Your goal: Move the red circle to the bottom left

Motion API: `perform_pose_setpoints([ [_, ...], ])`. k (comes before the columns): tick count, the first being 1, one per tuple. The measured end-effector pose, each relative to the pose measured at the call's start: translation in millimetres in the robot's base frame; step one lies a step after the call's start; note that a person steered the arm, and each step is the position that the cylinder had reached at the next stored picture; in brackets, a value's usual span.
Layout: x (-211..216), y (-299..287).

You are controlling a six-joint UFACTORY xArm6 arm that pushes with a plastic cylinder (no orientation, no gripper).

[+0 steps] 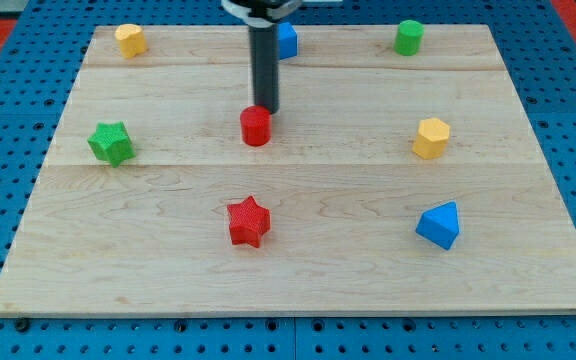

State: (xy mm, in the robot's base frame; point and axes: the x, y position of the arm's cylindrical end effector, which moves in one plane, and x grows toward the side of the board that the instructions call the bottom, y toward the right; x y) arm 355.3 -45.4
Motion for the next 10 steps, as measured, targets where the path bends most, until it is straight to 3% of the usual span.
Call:
perform_pose_setpoints([
  [1, 13, -44],
  [3, 0, 50],
  [4, 36, 34],
  [6, 108, -107],
  [7, 82, -107],
  [9, 142, -178],
  [10, 139, -171],
])
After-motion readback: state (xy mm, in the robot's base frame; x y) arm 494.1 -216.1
